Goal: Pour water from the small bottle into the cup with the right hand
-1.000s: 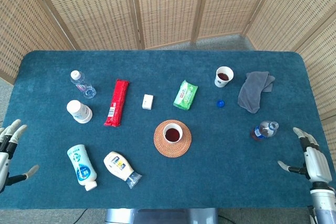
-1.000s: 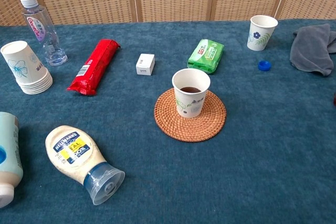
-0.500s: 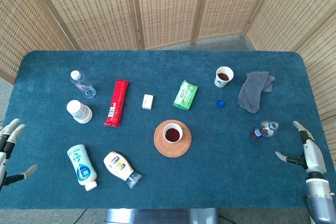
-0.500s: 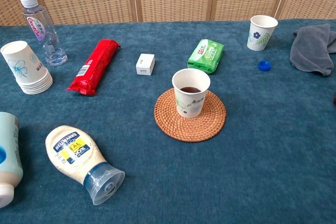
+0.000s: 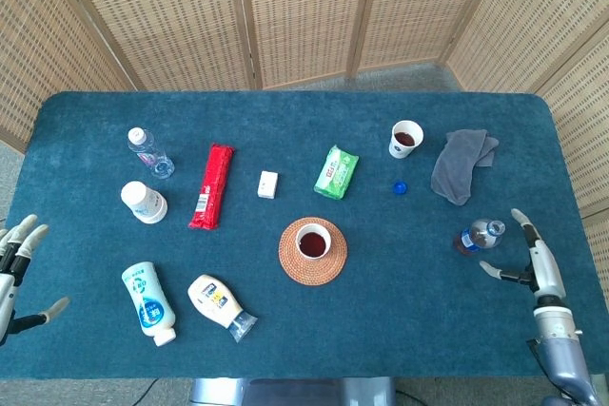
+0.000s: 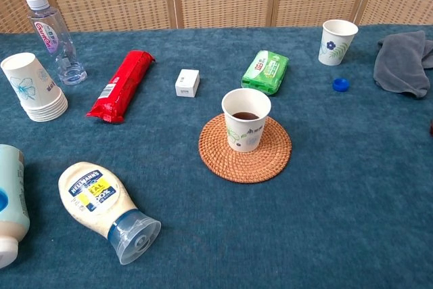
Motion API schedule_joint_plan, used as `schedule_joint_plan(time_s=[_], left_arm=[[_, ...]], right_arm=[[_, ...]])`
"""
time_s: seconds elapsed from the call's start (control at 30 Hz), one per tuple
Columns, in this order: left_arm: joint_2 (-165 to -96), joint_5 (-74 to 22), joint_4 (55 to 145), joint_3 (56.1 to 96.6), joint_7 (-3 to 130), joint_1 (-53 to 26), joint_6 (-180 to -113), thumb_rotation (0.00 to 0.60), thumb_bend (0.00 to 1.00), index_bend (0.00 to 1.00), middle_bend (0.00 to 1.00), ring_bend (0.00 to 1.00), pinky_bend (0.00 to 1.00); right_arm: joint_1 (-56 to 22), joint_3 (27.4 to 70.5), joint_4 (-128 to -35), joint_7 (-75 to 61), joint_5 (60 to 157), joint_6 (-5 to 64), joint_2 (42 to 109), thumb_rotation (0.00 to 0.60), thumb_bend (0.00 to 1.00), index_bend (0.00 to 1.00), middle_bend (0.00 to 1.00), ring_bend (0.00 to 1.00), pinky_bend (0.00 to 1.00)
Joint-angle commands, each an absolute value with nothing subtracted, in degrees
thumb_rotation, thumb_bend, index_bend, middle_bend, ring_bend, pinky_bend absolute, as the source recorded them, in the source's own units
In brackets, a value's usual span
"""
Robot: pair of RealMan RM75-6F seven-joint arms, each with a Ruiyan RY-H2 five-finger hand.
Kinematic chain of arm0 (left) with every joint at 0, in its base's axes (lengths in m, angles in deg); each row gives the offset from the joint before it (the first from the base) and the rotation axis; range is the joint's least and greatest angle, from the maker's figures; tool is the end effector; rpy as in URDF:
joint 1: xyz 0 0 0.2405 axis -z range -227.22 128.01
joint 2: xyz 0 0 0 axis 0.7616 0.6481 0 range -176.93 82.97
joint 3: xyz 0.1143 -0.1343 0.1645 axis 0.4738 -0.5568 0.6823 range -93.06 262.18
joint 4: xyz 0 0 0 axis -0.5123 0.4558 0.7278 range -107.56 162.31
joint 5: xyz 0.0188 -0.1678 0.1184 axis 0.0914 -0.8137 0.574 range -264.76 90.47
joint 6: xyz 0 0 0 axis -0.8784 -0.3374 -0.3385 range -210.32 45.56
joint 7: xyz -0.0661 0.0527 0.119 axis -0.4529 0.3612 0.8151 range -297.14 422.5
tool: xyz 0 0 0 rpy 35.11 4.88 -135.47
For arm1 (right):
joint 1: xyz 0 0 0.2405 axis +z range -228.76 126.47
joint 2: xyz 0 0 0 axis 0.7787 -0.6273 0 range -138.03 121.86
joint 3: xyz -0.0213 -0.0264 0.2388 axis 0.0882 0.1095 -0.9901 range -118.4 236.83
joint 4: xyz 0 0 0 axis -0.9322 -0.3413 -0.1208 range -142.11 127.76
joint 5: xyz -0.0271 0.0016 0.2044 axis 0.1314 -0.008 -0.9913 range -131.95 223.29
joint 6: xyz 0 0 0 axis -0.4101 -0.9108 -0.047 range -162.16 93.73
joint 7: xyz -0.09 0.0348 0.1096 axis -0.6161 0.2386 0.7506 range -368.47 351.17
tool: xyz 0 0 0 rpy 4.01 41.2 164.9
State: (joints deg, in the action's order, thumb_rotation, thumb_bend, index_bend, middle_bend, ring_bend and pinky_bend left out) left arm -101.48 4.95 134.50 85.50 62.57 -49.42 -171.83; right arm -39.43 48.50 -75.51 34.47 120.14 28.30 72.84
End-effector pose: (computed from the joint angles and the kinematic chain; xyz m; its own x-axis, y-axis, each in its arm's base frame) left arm -0.2576 0.1434 0.1800 0.3136 0.0244 0.9492 0.9492 -0.0346 -0.3127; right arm -0.3611 -0.2459 0.0882 -0.3091 -0.0394 0.9502 -0.9247 0.2457 -0.2907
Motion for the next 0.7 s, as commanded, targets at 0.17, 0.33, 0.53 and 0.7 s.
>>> schedule_joint_plan(time_s=[0.17, 0.33, 0.53, 0.7], left_arm=[[-101.7, 4.4, 134.4, 85.4, 63.3, -49.3, -171.4, 0.600, 0.15, 0.00, 0.00, 0.00, 0.00], [-102.0, 3.9, 134.5, 85.3, 63.9, -49.2, -171.2, 0.600, 0.15, 0.00, 0.00, 0.00, 0.00], [-102.2, 3.9, 134.7, 85.3, 64.5, -49.2, -171.1, 0.600, 0.15, 0.00, 0.00, 0.00, 0.00], [-102.4, 3.5, 134.7, 85.2, 64.9, -49.0, -170.7, 0.600, 0.15, 0.00, 0.00, 0.00, 0.00]], right_arm=[[-37.9, 48.0, -73.4, 37.3, 120.6, 26.8, 74.4, 0.600, 0.00, 0.00, 0.00, 0.00, 0.00], [-37.1, 47.7, -72.4, 38.5, 120.9, 26.6, 75.2, 0.600, 0.00, 0.00, 0.00, 0.00, 0.00], [-36.3, 47.4, -71.7, 40.6, 121.3, 26.3, 76.2, 0.600, 0.00, 0.00, 0.00, 0.00, 0.00], [-35.8, 47.3, -69.7, 44.2, 121.7, 26.3, 78.0, 0.600, 0.00, 0.00, 0.00, 0.00, 0.00]])
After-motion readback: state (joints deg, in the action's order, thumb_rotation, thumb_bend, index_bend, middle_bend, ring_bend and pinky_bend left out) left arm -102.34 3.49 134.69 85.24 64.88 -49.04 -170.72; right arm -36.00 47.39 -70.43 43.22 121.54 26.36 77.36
